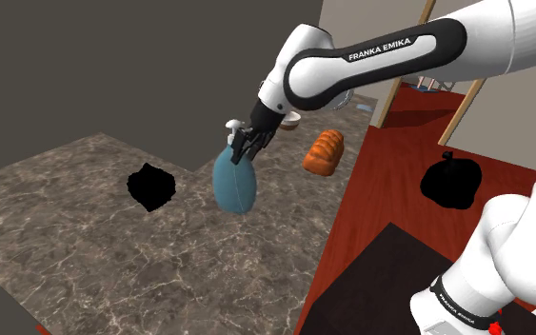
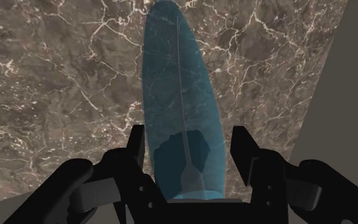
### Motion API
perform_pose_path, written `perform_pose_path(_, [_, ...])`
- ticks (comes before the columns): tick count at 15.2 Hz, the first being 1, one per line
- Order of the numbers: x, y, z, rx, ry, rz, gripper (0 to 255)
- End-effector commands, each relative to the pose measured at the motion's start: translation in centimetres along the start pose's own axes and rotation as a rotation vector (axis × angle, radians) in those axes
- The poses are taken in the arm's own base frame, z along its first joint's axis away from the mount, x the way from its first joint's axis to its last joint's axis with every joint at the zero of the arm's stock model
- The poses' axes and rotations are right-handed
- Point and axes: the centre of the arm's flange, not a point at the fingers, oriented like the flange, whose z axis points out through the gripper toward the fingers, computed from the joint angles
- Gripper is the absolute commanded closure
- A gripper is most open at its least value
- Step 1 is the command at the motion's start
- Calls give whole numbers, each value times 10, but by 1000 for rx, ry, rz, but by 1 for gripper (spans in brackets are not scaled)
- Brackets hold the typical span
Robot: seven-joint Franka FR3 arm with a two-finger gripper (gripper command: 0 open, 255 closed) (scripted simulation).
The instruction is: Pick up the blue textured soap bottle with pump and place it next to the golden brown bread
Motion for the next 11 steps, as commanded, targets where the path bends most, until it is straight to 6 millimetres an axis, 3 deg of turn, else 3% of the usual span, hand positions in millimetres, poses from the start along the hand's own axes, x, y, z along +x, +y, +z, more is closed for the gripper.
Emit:
perform_pose_path(1, [3, -3, -10, 0, 0, 0, 255])
perform_pose_path(11, [18, -18, -59, 0, 0, 0, 255])
